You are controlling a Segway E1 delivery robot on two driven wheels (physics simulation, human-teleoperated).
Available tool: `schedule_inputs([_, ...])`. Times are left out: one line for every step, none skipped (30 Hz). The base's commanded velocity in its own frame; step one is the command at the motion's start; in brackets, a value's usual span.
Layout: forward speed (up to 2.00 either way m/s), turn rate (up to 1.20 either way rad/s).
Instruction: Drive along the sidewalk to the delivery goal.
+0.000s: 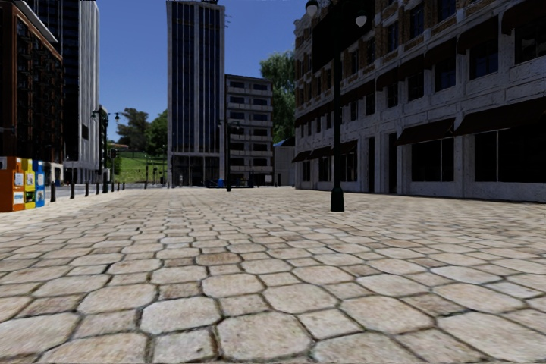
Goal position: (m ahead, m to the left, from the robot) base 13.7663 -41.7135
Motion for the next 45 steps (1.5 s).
schedule_inputs([2.00,-1.20])
schedule_inputs([2.00,-1.20])
schedule_inputs([2.00,-1.20])
schedule_inputs([2.00,-1.20])
schedule_inputs([2.00,-1.20])
schedule_inputs([2.00,-1.20])
schedule_inputs([2.00,-1.20])
schedule_inputs([2.00,-1.20])
schedule_inputs([2.00,-1.20])
schedule_inputs([2.00,-1.20])
schedule_inputs([2.00,-1.20])
schedule_inputs([2.00,-1.20])
schedule_inputs([2.00,-1.20])
schedule_inputs([2.00,-1.20])
schedule_inputs([2.00,-1.20])
schedule_inputs([2.00,-1.20])
schedule_inputs([2.00,-1.20])
schedule_inputs([2.00,-1.20])
schedule_inputs([2.00,-1.20])
schedule_inputs([2.00,-1.20])
schedule_inputs([2.00,-1.18])
schedule_inputs([2.00,-1.14])
schedule_inputs([2.00,-1.00])
schedule_inputs([2.00,-0.75])
schedule_inputs([2.00,-0.03])
schedule_inputs([2.00,0.00])
schedule_inputs([2.00,0.00])
schedule_inputs([2.00,0.00])
schedule_inputs([2.00,0.00])
schedule_inputs([2.00,0.00])
schedule_inputs([2.00,0.00])
schedule_inputs([2.00,0.00])
schedule_inputs([2.00,0.00])
schedule_inputs([2.00,0.00])
schedule_inputs([2.00,0.00])
schedule_inputs([2.00,0.00])
schedule_inputs([2.00,0.00])
schedule_inputs([2.00,0.00])
schedule_inputs([2.00,0.00])
schedule_inputs([2.00,0.00])
schedule_inputs([2.00,0.00])
schedule_inputs([2.00,0.00])
schedule_inputs([2.00,0.00])
schedule_inputs([2.00,0.00])
schedule_inputs([2.00,0.00])
